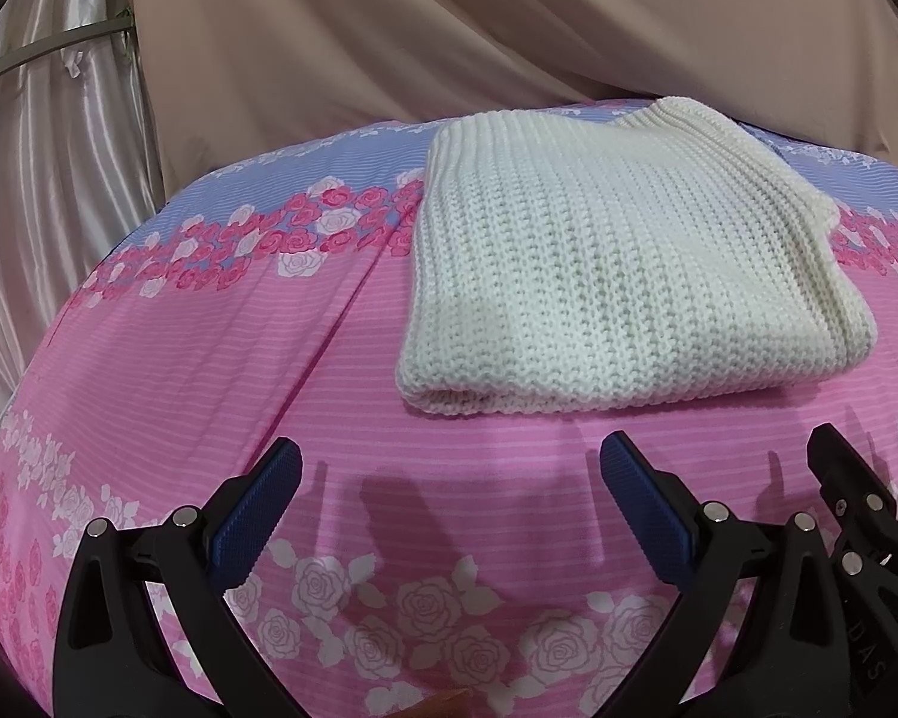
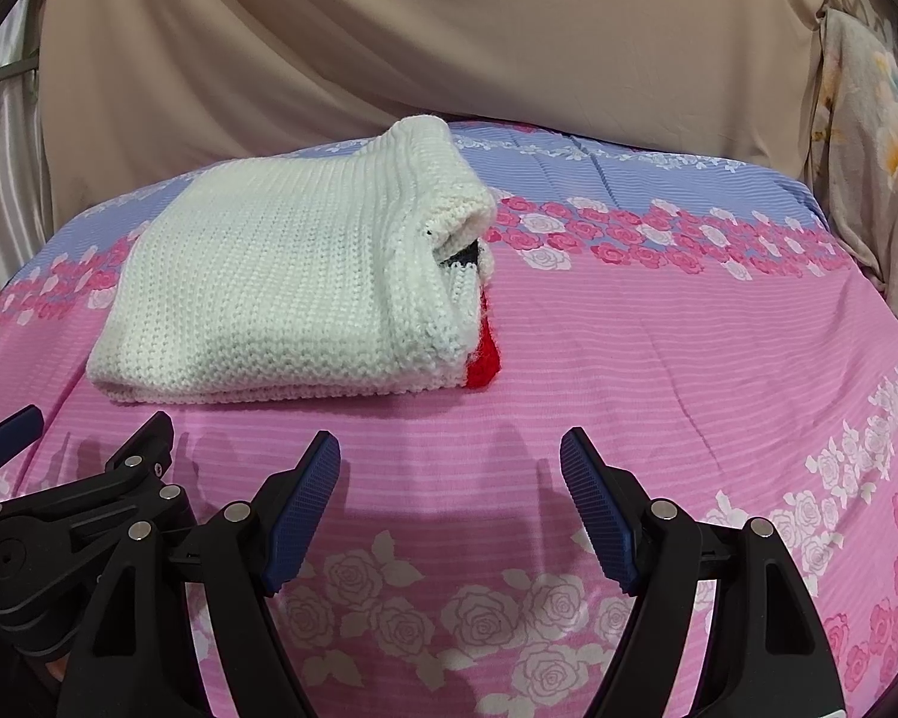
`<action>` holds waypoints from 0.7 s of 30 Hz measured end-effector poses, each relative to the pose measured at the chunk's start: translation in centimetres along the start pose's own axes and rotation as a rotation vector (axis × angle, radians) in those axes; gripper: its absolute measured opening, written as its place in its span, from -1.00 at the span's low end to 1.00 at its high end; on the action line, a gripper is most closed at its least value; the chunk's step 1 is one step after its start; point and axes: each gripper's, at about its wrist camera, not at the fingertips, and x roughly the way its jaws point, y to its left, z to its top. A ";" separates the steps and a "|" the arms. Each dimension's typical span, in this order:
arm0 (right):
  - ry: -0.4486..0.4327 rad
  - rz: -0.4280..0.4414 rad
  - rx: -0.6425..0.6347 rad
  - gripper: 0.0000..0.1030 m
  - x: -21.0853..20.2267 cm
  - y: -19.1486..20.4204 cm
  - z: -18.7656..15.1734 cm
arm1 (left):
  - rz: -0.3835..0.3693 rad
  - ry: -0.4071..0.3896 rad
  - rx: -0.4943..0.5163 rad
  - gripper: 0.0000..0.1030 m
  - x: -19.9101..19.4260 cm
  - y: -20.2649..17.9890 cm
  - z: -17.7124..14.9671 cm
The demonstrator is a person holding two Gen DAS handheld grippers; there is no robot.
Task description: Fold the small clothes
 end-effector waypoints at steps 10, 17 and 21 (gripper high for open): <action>-0.010 -0.010 -0.005 0.43 -0.3 0.0 0.1 | -0.009 0.001 -0.004 0.89 0.1 0.0 0.0; -0.010 -0.013 -0.008 0.43 -0.3 -0.1 0.1 | 0.000 0.000 -0.003 0.89 0.0 0.0 0.0; -0.010 -0.011 -0.010 0.43 -0.3 -0.2 0.1 | 0.000 0.000 -0.004 0.89 -0.1 0.0 0.0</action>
